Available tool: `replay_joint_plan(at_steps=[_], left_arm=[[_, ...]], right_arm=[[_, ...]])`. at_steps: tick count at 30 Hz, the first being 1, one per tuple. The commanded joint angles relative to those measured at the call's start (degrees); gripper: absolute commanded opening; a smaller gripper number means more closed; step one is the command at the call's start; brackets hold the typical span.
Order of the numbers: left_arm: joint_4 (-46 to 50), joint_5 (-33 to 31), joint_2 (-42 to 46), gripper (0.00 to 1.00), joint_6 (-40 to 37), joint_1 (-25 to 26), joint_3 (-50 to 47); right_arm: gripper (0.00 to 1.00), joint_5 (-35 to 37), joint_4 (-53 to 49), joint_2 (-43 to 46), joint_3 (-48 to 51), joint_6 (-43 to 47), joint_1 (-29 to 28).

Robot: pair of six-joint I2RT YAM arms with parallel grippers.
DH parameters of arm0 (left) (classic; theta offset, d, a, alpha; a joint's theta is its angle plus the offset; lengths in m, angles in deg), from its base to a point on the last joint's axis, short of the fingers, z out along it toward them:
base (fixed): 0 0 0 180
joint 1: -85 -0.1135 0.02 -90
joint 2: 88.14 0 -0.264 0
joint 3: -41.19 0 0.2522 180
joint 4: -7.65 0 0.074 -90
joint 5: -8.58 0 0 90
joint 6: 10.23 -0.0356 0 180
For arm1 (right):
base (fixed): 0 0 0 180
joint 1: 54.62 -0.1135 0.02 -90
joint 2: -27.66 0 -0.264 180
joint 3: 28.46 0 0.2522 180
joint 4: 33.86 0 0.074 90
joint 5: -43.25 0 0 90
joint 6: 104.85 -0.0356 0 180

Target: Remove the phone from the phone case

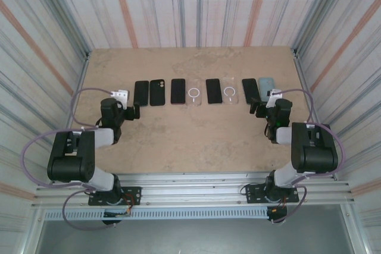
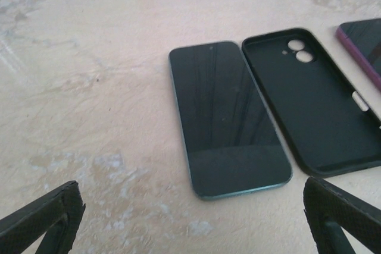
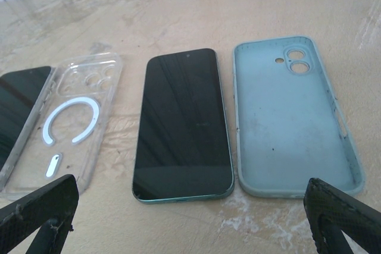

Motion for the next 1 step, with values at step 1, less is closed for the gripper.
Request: replay_joint_plan(at_steps=[1], left_arm=[[-3.9, 1.8, -0.5, 0.99, -0.5, 0.0, -0.7]], right_arm=[[0.99, 0.8, 1.0, -0.1, 0.0, 1.1, -0.2]])
